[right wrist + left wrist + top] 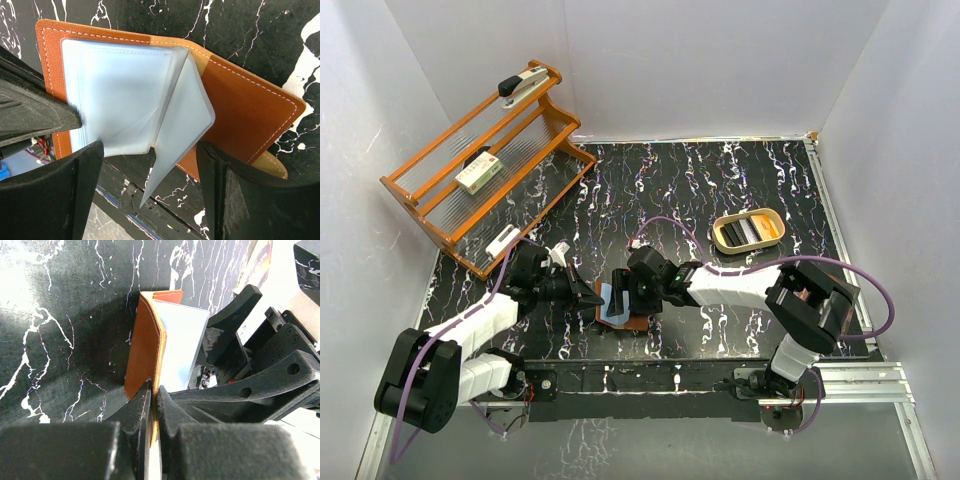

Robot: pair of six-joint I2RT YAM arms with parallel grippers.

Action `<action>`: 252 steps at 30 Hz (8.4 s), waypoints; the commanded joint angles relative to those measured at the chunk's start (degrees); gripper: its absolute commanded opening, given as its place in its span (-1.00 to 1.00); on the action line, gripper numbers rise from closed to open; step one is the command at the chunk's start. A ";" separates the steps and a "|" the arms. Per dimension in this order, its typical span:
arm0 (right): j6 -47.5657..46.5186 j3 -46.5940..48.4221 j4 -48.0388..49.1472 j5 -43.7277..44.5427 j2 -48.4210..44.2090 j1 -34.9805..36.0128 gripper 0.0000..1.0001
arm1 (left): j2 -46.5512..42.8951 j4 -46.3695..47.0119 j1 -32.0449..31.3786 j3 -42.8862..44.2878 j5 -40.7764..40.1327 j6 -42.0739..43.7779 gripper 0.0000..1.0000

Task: Put the credit cards into the card holder
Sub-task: Open the card holder at the center of the board.

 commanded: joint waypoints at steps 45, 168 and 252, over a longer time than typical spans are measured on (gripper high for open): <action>-1.03 0.56 -1.69 8.05 1.72 0.93 0.37 | -3.90 2.07 -0.20 -1.81 2.50 -3.38 -1.00; -2.80 -0.27 -1.69 13.57 3.92 3.71 -0.49 | -6.69 5.69 -0.18 -3.45 1.46 -6.44 -0.75; -1.61 9.39 -21.42 21.95 -2.69 3.69 0.17 | -4.70 -9.55 -0.19 4.38 -3.51 3.20 -0.48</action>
